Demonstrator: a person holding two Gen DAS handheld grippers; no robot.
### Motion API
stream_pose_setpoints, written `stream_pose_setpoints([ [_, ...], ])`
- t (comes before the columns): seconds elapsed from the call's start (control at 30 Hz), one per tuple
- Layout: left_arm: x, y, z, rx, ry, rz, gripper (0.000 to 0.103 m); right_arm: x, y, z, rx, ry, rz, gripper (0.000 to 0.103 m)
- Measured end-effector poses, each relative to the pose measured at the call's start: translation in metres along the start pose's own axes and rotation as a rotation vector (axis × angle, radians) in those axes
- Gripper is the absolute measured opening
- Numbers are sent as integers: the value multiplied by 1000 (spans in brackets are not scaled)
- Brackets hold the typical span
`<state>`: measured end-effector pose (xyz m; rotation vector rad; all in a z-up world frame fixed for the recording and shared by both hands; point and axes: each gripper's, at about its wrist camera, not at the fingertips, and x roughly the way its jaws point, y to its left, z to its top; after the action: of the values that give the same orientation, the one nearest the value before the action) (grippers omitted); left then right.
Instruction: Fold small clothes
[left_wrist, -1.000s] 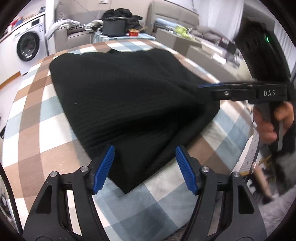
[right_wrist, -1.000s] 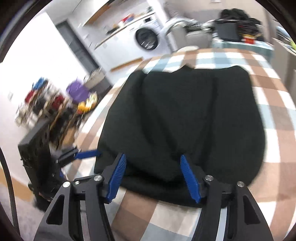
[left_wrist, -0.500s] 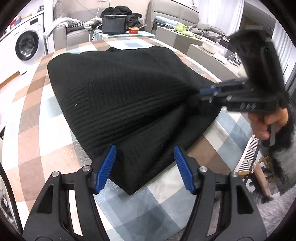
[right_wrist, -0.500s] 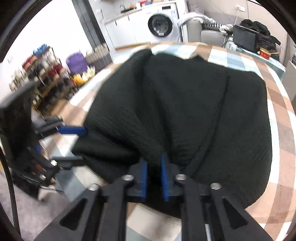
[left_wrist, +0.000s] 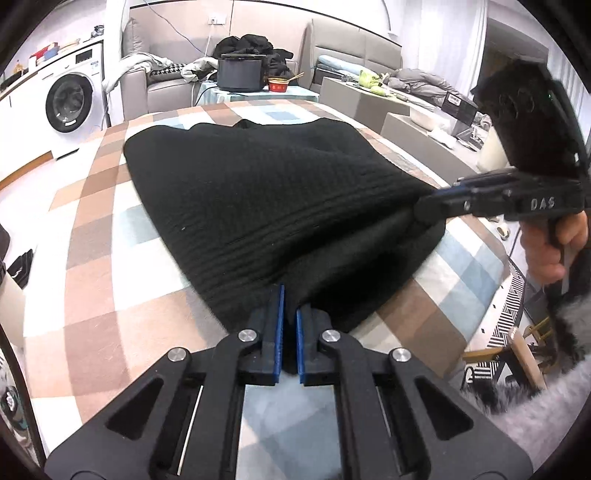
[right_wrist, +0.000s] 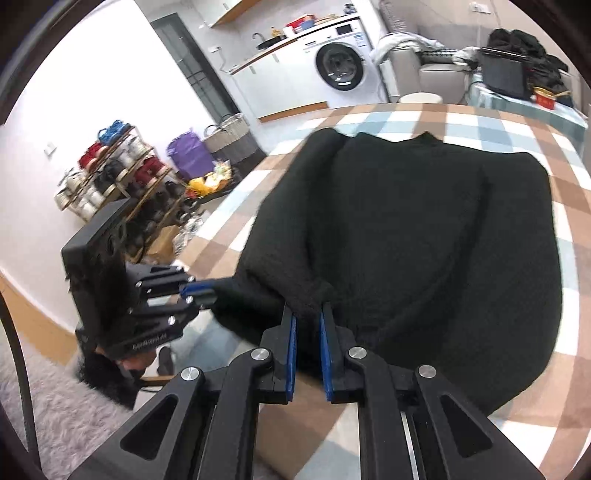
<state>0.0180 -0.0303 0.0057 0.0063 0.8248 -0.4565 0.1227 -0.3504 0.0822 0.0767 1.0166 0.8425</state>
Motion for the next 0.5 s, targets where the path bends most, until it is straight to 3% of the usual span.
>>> stream_pose_setpoints([
  [0.17,7,13,-18,-55,66,-5,4,33,-7,-19,-26,175,-104,17],
  [0.23,5,17,-19,-74,64,-12,4,36,-13,-21,-11,190,-112,20],
  [0.27,2,18,-19,-83,60,-17,5,32,-14,-19,-6,176,-103,27],
  [0.3,-1,20,-19,-92,54,-22,9,23,-16,-16,1,144,-91,44],
  [0.33,-5,23,-20,-107,48,-27,13,16,-19,-14,9,111,-83,54],
  [0.37,-7,26,-20,-129,42,-27,24,4,-24,-10,29,49,-90,65],
  [0.4,-9,31,-20,-150,34,-21,36,-3,-31,-7,54,5,-108,66],
  [0.5,-12,44,-18,-216,16,-15,54,-3,-60,5,164,-42,-163,66],
])
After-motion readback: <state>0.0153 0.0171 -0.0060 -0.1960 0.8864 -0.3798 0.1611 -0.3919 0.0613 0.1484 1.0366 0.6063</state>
